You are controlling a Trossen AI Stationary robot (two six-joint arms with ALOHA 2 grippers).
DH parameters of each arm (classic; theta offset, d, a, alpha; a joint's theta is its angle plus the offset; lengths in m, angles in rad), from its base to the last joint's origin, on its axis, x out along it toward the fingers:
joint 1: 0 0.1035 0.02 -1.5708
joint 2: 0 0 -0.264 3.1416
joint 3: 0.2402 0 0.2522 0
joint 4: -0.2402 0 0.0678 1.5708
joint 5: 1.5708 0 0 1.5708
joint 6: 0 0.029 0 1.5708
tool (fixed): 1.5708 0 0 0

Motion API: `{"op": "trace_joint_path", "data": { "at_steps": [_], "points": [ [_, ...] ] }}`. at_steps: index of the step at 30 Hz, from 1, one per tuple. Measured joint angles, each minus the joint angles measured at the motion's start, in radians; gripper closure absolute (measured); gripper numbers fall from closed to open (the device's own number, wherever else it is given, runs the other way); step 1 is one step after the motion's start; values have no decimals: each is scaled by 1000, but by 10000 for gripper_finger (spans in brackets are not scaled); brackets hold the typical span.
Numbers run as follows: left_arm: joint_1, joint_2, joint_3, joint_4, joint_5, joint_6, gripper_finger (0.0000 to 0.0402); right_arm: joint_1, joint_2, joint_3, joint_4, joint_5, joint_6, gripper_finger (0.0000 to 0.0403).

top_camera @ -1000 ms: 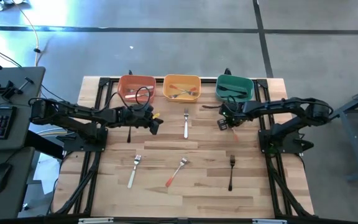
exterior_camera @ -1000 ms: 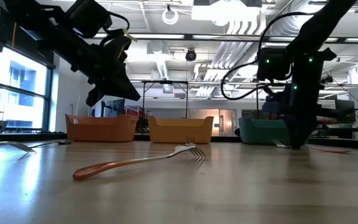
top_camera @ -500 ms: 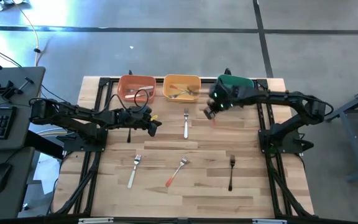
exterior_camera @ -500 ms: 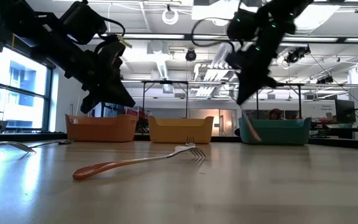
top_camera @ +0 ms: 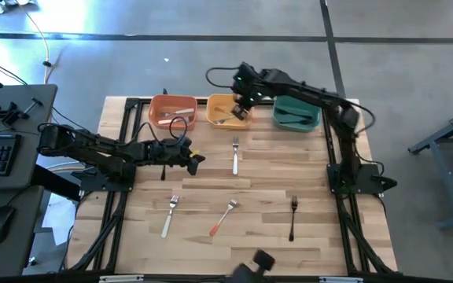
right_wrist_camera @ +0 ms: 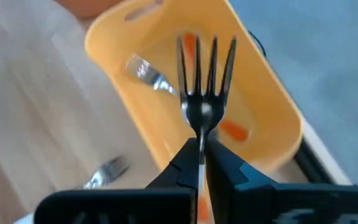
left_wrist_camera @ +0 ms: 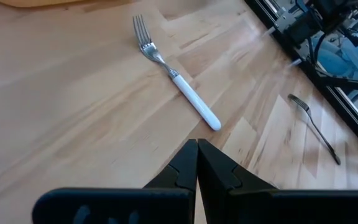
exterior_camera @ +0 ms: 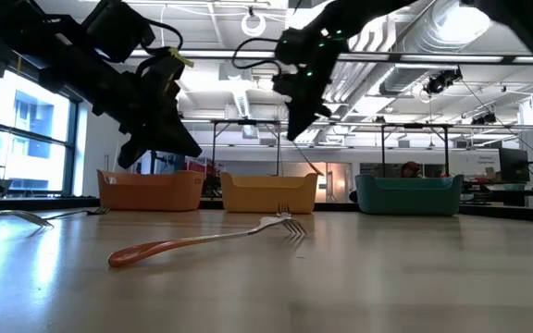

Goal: Sort silverware by color (type)
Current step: Put the orange fork into the yellow bin

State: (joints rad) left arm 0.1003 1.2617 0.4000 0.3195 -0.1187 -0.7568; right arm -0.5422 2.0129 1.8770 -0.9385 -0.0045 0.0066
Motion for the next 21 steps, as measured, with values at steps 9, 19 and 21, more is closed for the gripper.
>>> {"op": "trace_joint_path", "data": {
  "at_steps": [9,19,21],
  "points": [
    [-12,0,0,0,-22,-16,401,-13,302,364,-153,-34,-93,403],
    [-9,0,0,0,-49,-1,401,-15,423,398,-193,-57,-93,402],
    [-9,0,0,0,-49,-1,401,-15,425,398,-186,-57,-94,394]
  ]
}}
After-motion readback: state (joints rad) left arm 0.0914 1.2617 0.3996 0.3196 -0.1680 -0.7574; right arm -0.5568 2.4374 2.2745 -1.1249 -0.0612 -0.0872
